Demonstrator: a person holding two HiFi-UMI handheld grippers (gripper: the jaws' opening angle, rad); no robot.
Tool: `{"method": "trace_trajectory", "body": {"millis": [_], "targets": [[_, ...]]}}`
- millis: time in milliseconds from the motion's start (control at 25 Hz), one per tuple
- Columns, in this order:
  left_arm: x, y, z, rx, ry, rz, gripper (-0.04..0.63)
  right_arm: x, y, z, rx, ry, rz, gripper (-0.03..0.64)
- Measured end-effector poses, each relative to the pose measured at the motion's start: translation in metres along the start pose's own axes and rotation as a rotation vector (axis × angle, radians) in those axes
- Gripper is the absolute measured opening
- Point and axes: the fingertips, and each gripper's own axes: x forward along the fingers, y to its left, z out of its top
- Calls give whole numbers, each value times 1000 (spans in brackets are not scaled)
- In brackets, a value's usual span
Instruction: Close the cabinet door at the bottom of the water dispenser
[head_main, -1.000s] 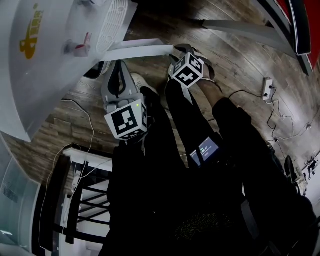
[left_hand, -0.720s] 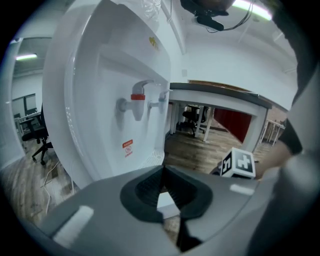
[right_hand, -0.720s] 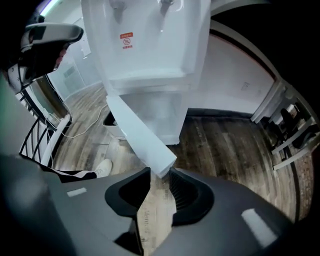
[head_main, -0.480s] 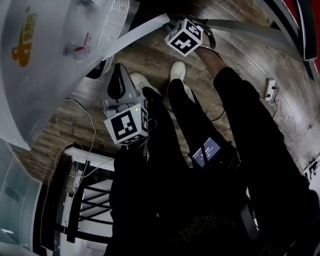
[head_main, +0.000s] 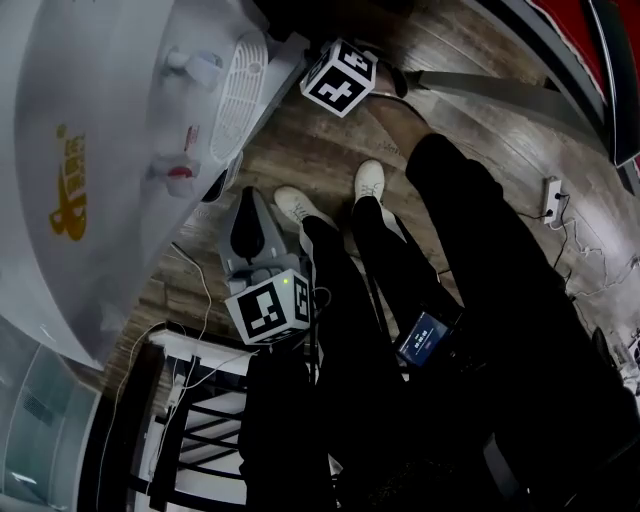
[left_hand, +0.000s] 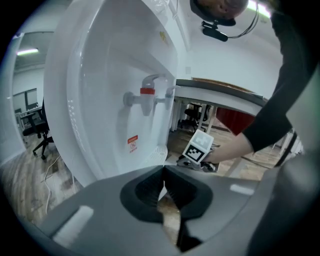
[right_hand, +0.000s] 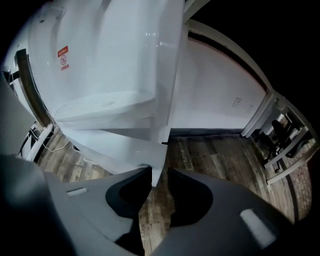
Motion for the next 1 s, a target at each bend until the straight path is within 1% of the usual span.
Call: {"method": "trace_trajectory", "body": {"millis": [120,240,480,600,720,800,880,920,960,1000], "targets": [[6,-2,-1,-9,5,6,8,7,-2,6,-14,-9,2,101],[9,-2,-1,-32,15,6,8,13,-4,14,3,-26,9,100],[10,-1,3,-39,9,10,8,22,-7,31,27,-50,7,103],[9,0,4,-40,7,11,8,25,-8,38,20,-54,-3,109],[8,1,6,-60,8,17,8,25,-13,41,29,-54,-23,118],[7,3,6,-58,1,23,8,21,-14,42,71,-68,-32,118],[7,3,7,-59,-4,22,8,12,-18,39,143,-90,-45,106],[8,2,9,-58,-9,19,8,7,-21,34,183,-97,-56,75],[10,1,12,-55,-15,17,8,0,-23,28,227,-104,-64,26],[13,-1,16,-52,-25,15,8,-9,-21,23,271,-115,-58,0]]}}
